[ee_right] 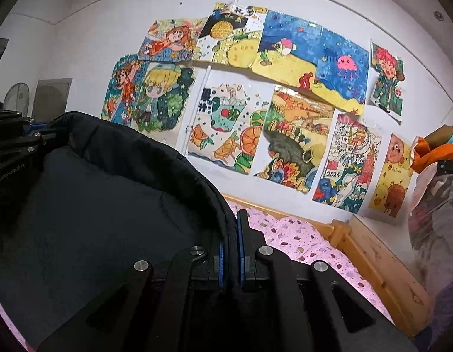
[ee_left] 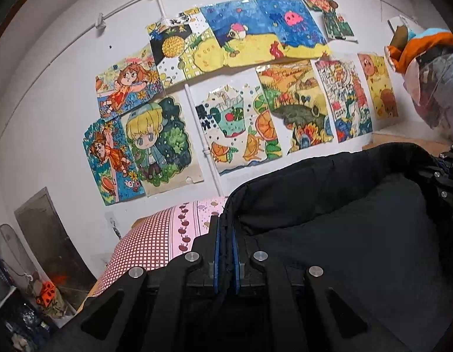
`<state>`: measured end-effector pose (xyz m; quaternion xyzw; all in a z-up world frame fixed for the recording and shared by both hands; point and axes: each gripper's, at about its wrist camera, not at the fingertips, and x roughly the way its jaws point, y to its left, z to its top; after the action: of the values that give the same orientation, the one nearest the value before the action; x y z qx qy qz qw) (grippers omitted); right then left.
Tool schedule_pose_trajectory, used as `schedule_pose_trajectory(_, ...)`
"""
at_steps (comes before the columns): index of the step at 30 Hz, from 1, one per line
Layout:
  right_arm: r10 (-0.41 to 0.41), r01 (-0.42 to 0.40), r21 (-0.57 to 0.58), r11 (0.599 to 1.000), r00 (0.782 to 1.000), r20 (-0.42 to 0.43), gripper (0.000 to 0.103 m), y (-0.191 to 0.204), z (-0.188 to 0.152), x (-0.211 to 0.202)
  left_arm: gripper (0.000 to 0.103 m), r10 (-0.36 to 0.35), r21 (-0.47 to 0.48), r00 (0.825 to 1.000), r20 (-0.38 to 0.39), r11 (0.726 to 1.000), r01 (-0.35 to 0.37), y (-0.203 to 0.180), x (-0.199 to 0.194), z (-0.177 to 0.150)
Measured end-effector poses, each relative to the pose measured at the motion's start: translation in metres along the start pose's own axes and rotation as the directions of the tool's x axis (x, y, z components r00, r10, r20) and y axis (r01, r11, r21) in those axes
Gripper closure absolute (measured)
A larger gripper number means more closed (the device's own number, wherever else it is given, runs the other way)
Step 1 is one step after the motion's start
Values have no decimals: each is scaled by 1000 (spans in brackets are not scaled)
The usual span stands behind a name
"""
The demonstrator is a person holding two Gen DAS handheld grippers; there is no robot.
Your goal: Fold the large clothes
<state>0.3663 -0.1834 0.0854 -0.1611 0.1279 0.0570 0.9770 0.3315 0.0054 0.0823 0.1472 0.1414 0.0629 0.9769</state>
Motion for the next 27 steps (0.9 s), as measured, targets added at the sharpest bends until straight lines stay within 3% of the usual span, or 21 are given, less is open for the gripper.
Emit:
schedule_pose_trajectory(16,24,-26,-16,1000,993,-118,96,20,-21,66,92,-14,-23,992,-128,1000,11,-3,58,-23)
schedule_pose_trajectory(21,64,-62,18,998,986,-155,95,19,-29,80,89,-72,-89,990,-119,994,62,7,62,-28)
schedule_pose_trajectory(27,68,-64,30,997,985,-159,94,19,-32,81,70,-68,-137,994,-91,989,55,16,59,-27)
